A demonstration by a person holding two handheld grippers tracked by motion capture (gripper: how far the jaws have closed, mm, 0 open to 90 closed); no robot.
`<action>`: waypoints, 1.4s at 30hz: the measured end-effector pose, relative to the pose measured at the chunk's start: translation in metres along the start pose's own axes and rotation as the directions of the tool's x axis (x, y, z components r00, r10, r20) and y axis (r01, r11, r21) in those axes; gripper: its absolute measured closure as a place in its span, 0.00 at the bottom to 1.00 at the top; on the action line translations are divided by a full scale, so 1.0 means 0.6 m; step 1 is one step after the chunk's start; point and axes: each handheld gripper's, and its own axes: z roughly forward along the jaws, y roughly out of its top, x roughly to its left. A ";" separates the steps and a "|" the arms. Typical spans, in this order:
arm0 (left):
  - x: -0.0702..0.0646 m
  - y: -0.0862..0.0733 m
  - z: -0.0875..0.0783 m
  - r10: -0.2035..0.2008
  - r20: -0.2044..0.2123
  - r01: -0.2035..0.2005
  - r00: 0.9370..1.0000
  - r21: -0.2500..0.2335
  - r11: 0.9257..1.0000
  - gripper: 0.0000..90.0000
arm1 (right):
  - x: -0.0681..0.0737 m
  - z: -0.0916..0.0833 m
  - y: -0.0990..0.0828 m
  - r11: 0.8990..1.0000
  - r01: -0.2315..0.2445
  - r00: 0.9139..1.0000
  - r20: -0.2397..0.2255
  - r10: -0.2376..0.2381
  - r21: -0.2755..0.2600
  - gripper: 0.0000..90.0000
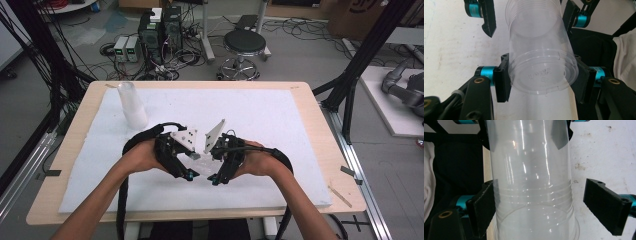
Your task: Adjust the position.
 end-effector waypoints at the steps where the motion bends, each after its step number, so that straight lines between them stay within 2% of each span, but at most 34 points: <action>1: 0.000 0.000 0.000 -0.004 0.000 0.004 1.000 0.000 1.000 0.47 | 0.000 -0.001 0.000 1.000 0.001 1.000 0.001 -0.001 -0.005 0.15; 4: 0.001 -0.003 -0.003 -0.005 -0.004 0.005 1.000 -0.012 1.000 0.47 | -0.001 -0.005 -0.002 0.999 -0.009 1.000 -0.006 0.009 -0.042 0.15; 6: 0.005 -0.011 -0.005 -0.011 0.011 0.011 1.000 -0.059 0.998 0.47 | -0.003 -0.010 -0.005 0.997 -0.003 1.000 -0.013 0.002 -0.083 0.15; 8: 0.006 -0.023 -0.002 -0.023 0.024 0.026 0.999 -0.094 0.995 0.47 | -0.005 -0.017 -0.010 0.992 -0.019 1.000 -0.018 0.017 -0.128 0.15; 11: 0.006 -0.040 0.001 -0.036 0.003 0.036 0.999 -0.109 0.993 0.47 | -0.008 -0.031 -0.021 0.976 -0.039 0.999 -0.029 0.034 -0.214 0.15; 15: 0.007 -0.059 0.000 -0.044 -0.018 0.041 0.999 -0.169 0.985 0.47 | -0.010 -0.041 -0.030 0.959 -0.052 0.998 -0.032 0.045 -0.280 0.15; 17: 0.007 -0.067 -0.002 -0.044 -0.029 0.037 0.999 -0.200 0.979 0.46 | -0.010 -0.047 -0.035 0.944 -0.062 0.998 -0.030 0.055 -0.323 0.15; 19: 0.006 -0.075 -0.003 -0.045 -0.045 0.033 0.998 -0.233 0.972 0.46 | -0.011 -0.052 -0.042 0.925 -0.072 0.997 -0.032 0.065 -0.373 0.15; 20: 0.005 -0.082 -0.004 -0.048 -0.050 0.033 0.998 -0.267 0.963 0.47 | -0.012 -0.053 -0.045 0.916 -0.078 0.997 -0.035 0.070 -0.393 0.15; 21: 0.005 -0.085 -0.005 -0.055 -0.048 0.040 0.997 -0.283 0.958 0.47 | -0.013 -0.056 -0.050 0.901 -0.086 0.996 -0.034 0.079 -0.425 0.15; 22: 0.004 -0.092 -0.005 -0.055 -0.056 0.035 0.997 -0.308 0.951 0.46 | -0.013 -0.058 -0.053 0.891 -0.090 0.996 -0.033 0.085 -0.444 0.15; 24: 0.004 -0.102 -0.006 -0.065 -0.062 0.040 0.996 -0.342 0.939 0.46 | -0.013 -0.064 -0.063 0.860 -0.107 0.994 -0.042 0.099 -0.499 0.15; 26: 0.005 -0.113 -0.007 -0.082 -0.063 0.051 0.995 -0.390 0.919 0.46 | -0.014 -0.067 -0.072 0.836 -0.109 0.994 -0.036 0.106 -0.538 0.15; 27: 0.004 -0.118 -0.007 -0.098 -0.062 0.063 0.993 -0.421 0.905 0.46 | -0.014 -0.069 -0.077 0.827 -0.118 0.993 -0.043 0.114 -0.550 0.15; 29: 0.003 -0.127 -0.007 -0.109 -0.062 0.067 0.992 -0.468 0.881 0.46 | -0.013 -0.070 -0.086 0.811 -0.125 0.992 -0.046 0.121 -0.571 0.15; 30: 0.002 -0.131 -0.008 -0.113 -0.064 0.067 0.992 -0.488 0.870 0.46 | -0.013 -0.069 -0.090 0.802 -0.131 0.991 -0.047 0.128 -0.583 0.15; 31: 0.003 -0.134 -0.008 -0.111 -0.068 0.063 0.991 -0.501 0.863 0.46 | -0.014 -0.069 -0.094 0.794 -0.133 0.990 -0.048 0.130 -0.593 0.15; 32: 0.001 -0.138 -0.008 -0.120 -0.064 0.067 0.991 -0.534 0.843 0.46 | -0.014 -0.068 -0.097 0.787 -0.138 0.990 -0.050 0.135 -0.601 0.15; 34: 0.001 -0.142 -0.009 -0.110 -0.069 0.052 0.992 -0.561 0.826 0.46 | -0.013 -0.065 -0.106 0.772 -0.150 0.988 -0.063 0.142 -0.618 0.15; 36: -0.001 -0.145 -0.009 -0.111 -0.073 0.047 0.991 -0.592 0.805 0.46 | -0.012 -0.060 -0.111 0.757 -0.153 0.987 -0.065 0.145 -0.635 0.15; 37: -0.003 -0.146 -0.010 -0.111 -0.080 0.042 0.991 -0.600 0.799 0.47 | -0.012 -0.058 -0.114 0.755 -0.153 0.987 -0.066 0.144 -0.638 0.15; 38: -0.003 -0.147 -0.011 -0.112 -0.089 0.037 0.990 -0.600 0.799 0.46 | -0.011 -0.056 -0.116 0.752 -0.152 0.987 -0.063 0.145 -0.642 0.15; 39: -0.005 -0.148 -0.013 -0.114 -0.094 0.034 0.989 -0.605 0.795 0.46 | -0.010 -0.054 -0.119 0.750 -0.156 0.987 -0.065 0.149 -0.643 0.15; 41: -0.007 -0.152 -0.015 -0.113 -0.091 0.032 0.989 -0.624 0.781 0.46 | -0.009 -0.049 -0.125 0.734 -0.163 0.986 -0.077 0.150 -0.659 0.15; 42: -0.009 -0.154 -0.015 -0.116 -0.089 0.035 0.989 -0.628 0.778 0.46 | -0.010 -0.047 -0.127 0.726 -0.165 0.985 -0.079 0.151 -0.668 0.15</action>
